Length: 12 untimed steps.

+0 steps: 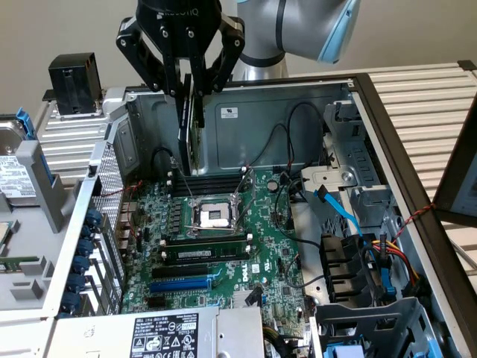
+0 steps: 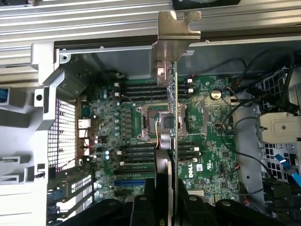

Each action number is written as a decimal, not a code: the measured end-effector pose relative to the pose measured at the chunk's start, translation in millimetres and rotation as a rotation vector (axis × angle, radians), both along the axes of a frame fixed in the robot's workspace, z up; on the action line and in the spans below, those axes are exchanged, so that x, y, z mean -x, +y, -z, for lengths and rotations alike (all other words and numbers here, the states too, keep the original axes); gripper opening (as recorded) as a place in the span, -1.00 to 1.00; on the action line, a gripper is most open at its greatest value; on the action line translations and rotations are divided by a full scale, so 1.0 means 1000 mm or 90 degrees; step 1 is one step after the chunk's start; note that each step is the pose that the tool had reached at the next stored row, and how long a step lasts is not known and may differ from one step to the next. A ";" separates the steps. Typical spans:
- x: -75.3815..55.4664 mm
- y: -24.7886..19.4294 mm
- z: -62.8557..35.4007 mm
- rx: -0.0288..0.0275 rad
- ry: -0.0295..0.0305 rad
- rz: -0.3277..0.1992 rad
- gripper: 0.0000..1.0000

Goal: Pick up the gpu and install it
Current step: 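Insert the gpu into the slot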

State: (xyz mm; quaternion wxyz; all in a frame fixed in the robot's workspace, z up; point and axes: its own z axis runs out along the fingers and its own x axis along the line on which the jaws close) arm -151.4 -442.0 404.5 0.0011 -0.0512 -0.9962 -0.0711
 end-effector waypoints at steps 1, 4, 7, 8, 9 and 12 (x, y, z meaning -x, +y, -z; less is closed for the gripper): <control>0.000 0.0000 0.0000 0.0001 -0.0001 -0.004 -0.44; 0.000 0.0000 0.0013 0.0000 -0.0002 -0.039 -0.44; 0.000 0.0000 0.0032 0.0002 -0.0005 -0.073 -0.44; 0.000 0.0000 0.0039 0.0001 -0.0006 -0.085 -0.44; 0.000 0.0000 0.0045 0.0002 -0.0007 -0.096 -0.44; 0.000 0.0000 0.0060 0.0021 -0.0007 -0.131 -0.44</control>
